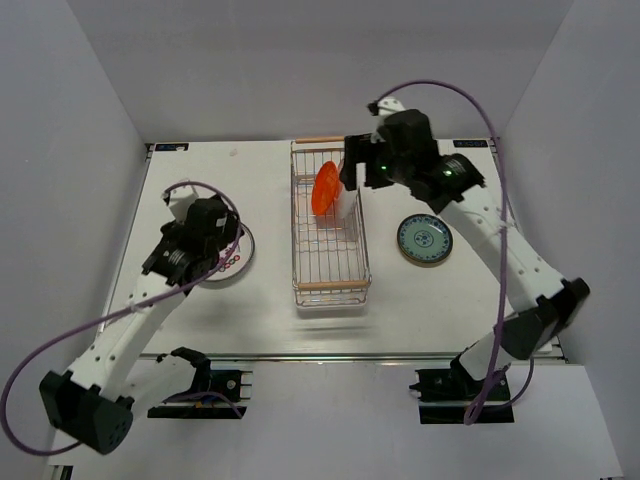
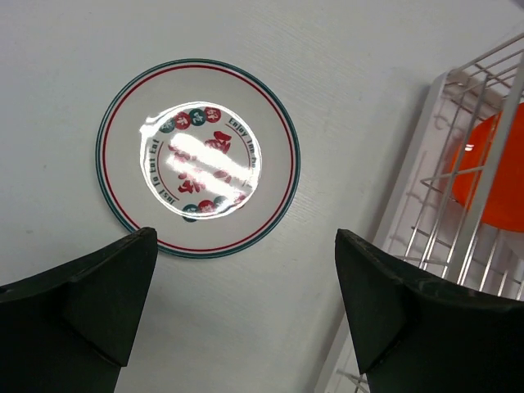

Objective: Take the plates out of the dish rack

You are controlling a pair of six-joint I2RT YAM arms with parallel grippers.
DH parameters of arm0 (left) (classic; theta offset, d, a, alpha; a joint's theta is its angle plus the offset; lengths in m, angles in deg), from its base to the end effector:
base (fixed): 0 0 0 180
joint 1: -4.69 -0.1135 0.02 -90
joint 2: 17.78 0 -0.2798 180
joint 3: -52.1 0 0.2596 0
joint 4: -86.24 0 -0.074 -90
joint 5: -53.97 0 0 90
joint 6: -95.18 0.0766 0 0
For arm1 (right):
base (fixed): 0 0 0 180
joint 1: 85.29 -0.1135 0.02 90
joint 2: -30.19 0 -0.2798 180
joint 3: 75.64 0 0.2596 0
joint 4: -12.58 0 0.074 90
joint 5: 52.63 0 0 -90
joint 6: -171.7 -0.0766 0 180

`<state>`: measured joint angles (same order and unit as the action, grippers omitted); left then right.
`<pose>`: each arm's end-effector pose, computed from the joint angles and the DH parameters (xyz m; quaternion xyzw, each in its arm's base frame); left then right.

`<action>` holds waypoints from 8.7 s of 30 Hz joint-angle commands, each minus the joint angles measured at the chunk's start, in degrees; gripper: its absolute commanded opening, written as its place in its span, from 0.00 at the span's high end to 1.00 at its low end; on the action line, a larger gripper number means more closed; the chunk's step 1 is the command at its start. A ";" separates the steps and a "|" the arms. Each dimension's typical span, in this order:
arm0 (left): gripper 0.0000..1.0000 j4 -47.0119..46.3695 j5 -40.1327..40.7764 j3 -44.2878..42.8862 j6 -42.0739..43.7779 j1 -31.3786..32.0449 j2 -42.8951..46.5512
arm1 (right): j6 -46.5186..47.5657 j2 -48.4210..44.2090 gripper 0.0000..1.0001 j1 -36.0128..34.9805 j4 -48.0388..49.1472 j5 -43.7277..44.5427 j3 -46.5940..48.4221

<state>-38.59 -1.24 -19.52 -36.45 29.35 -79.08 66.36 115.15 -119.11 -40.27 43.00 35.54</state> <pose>0.2346 -0.0596 0.3089 -0.2435 0.8546 0.0308 0.4577 0.3054 0.1956 0.4396 -0.1110 0.8430 0.1802 0.4945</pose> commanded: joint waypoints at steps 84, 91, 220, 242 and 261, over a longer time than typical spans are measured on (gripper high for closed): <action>0.02 -1.55 4.06 10.71 -9.96 0.82 16.12 | 1.08 41.51 0.86 -10.39 11.00 40.08 24.88; 0.02 -1.28 4.50 10.62 -10.23 0.82 16.03 | 8.47 38.96 0.99 -10.39 13.91 38.93 23.64; 0.14 2.24 13.46 -70.24 24.31 24.99 -65.44 | -11.74 -14.31 0.11 36.64 20.59 11.69 -46.23; 0.62 -3.31 11.27 -68.48 23.26 24.99 -63.33 | -10.95 -11.49 0.11 37.08 19.80 11.51 -44.82; 0.74 -4.53 20.32 -68.13 27.02 27.10 -58.15 | -11.30 -10.44 0.11 36.90 17.51 13.26 -43.50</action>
<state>-39.55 16.25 -87.21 -10.55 54.97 -144.26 55.09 104.64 -82.31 -22.08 54.52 -10.34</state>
